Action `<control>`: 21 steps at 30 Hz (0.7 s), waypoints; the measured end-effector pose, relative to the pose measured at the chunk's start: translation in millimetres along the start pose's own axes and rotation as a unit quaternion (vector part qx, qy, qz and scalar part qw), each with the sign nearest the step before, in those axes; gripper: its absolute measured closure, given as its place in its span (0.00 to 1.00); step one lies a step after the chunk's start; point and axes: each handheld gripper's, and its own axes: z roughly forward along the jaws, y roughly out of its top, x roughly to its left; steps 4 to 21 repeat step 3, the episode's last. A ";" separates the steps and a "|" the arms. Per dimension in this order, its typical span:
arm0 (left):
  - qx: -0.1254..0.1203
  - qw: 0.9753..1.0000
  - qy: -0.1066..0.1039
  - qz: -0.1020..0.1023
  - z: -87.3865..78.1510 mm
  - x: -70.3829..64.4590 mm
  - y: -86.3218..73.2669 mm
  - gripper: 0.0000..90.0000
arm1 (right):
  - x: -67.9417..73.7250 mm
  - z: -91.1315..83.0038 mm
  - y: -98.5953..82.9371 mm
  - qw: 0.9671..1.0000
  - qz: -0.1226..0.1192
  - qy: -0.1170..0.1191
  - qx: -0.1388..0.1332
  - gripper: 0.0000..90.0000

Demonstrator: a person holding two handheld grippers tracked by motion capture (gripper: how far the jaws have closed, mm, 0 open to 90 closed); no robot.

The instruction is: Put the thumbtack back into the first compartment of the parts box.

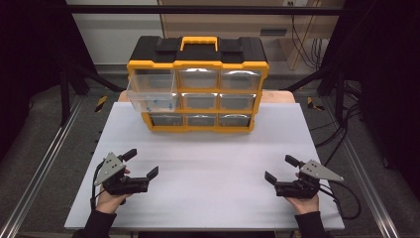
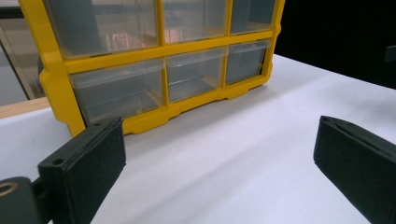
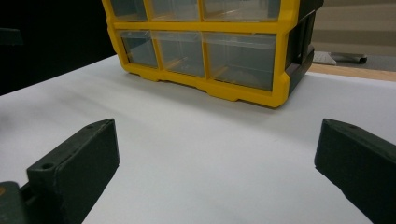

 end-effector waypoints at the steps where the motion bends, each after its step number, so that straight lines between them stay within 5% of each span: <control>1: 0.000 1.000 0.000 0.000 0.0 0.0 0.0 0.02 | 0.0 0.0 0.0 1.000 0.000 0.000 0.000 0.01; 21: 0.004 1.000 0.005 0.000 -0.3 0.9 -3.4 0.02 | 0.4 0.0 -0.1 1.000 0.001 0.001 0.002 0.01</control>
